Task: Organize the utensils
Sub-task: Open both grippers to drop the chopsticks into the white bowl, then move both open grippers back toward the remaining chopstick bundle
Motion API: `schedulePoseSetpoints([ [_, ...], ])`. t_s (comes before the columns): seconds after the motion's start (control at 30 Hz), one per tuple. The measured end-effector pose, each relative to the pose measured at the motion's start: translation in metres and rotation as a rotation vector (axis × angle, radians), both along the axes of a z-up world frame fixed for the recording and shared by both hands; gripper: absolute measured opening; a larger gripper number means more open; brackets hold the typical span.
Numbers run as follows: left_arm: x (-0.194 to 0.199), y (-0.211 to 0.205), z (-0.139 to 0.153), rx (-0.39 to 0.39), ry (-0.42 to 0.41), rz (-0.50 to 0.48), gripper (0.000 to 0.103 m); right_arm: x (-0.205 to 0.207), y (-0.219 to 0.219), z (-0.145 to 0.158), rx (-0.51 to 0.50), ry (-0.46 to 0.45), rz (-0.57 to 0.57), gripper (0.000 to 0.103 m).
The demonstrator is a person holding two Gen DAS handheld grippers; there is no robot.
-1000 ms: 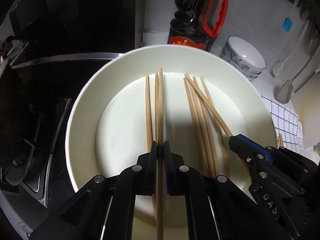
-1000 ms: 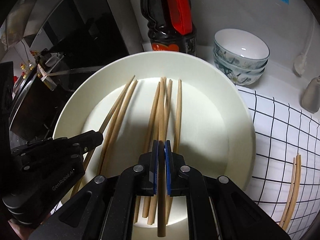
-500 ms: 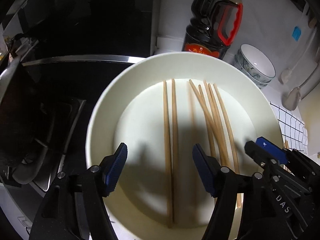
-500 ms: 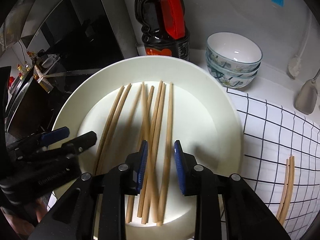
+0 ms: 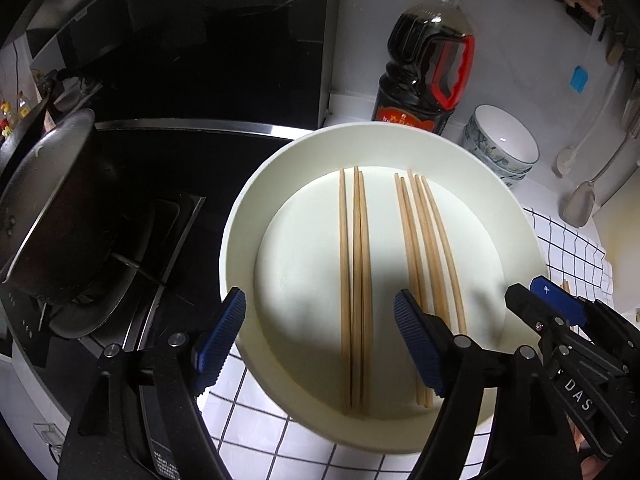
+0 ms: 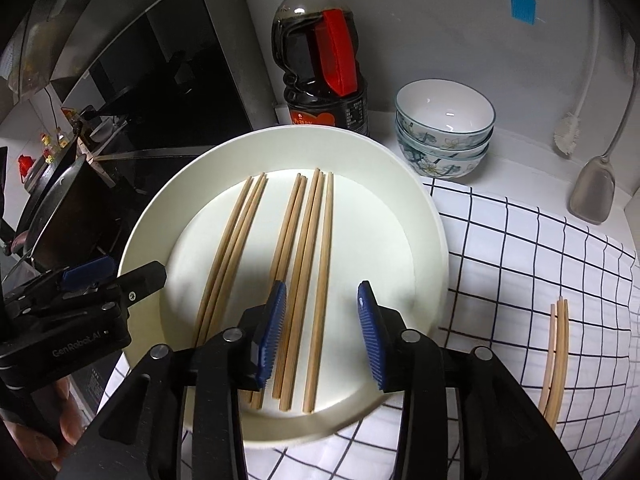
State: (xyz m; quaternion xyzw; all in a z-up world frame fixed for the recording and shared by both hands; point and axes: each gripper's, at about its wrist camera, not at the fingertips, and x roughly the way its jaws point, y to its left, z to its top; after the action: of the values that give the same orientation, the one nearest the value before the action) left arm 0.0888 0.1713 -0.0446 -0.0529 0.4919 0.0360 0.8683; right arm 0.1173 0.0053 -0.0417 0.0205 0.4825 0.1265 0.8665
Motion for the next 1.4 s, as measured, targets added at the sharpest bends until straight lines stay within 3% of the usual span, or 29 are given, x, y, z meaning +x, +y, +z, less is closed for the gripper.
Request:
schedulePoseSetpoints([
  [0.2, -0.013, -0.010, 0.013, 0.001, -0.020, -0.001, 0.076, -0.014, -0.005, 0.009, 0.005, -0.011, 0.010, 0.040],
  [0.33, -0.024, -0.016, 0.021, 0.008, -0.039, 0.002, 0.080, -0.024, -0.012, 0.015, 0.014, -0.025, 0.005, 0.050],
  [0.6, -0.039, -0.035, 0.026, 0.006, -0.054, 0.000, 0.086, -0.042, -0.030, 0.020, 0.024, -0.032, -0.005, 0.057],
  [1.4, -0.081, -0.147, 0.023, -0.010, -0.037, -0.209, 0.092, -0.133, -0.153, 0.002, -0.008, -0.007, -0.198, 0.060],
])
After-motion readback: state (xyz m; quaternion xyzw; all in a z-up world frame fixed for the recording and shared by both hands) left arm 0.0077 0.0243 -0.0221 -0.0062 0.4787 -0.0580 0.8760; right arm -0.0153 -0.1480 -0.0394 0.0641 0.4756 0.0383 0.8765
